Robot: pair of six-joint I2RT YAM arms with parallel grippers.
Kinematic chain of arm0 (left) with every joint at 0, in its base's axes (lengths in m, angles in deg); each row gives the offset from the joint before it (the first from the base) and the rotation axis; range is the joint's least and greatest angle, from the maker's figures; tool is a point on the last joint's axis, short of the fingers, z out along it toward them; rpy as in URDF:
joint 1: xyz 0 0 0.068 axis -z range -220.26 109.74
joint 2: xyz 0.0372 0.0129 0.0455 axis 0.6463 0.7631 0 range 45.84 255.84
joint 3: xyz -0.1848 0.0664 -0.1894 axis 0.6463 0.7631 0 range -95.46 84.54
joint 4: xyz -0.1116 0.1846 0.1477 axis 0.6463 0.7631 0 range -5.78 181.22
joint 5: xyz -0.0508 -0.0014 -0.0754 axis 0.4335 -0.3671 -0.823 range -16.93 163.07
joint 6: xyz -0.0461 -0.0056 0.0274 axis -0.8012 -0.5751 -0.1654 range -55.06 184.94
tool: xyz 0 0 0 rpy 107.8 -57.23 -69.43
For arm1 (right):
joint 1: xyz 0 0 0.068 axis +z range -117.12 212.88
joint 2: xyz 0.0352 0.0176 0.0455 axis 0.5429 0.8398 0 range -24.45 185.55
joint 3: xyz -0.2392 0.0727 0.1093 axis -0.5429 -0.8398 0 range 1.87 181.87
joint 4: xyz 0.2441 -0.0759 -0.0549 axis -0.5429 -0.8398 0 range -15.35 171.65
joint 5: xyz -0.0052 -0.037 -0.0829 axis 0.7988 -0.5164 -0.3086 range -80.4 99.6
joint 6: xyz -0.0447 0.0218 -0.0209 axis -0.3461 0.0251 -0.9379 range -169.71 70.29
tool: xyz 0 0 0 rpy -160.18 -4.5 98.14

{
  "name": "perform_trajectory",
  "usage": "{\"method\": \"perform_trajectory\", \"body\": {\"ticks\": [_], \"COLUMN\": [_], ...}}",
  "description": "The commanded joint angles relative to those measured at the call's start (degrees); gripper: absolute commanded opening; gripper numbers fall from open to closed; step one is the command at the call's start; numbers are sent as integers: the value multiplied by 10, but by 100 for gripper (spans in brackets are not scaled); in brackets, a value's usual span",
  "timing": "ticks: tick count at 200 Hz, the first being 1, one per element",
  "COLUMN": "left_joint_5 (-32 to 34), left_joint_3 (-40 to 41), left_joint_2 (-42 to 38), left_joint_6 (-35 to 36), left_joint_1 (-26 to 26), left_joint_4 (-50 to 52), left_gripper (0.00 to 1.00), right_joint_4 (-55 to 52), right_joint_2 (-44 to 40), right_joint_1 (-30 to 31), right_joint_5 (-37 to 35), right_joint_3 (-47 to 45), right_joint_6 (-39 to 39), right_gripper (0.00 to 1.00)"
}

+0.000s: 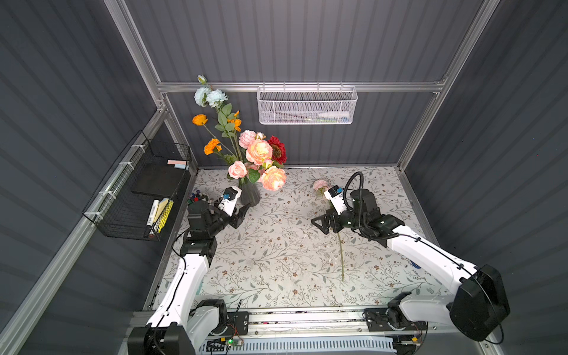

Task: Pick out pink flowers from the vase
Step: Place the flower at the center of the board, then pick up the flower from the vase.

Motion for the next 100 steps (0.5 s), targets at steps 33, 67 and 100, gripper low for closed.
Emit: {"method": "perform_trajectory", "body": {"ticks": [33, 67, 100], "left_joint_5": [4, -45, -66], "left_joint_3": [50, 35, -9], "left_joint_2": [12, 82, 159], "left_joint_6": [-22, -88, -110], "left_joint_1": [-30, -62, -64], "left_joint_4": [-206, -307, -352], "left_gripper": [53, 50, 48], "right_joint_4": [97, 127, 133], "right_joint_2": [9, 13, 19], "right_joint_1": [34, 53, 62], "right_joint_5": [23, 29, 34], "right_joint_3": [-6, -6, 2], "right_joint_6": [4, 2, 3], "right_gripper": [99, 99, 99]}}
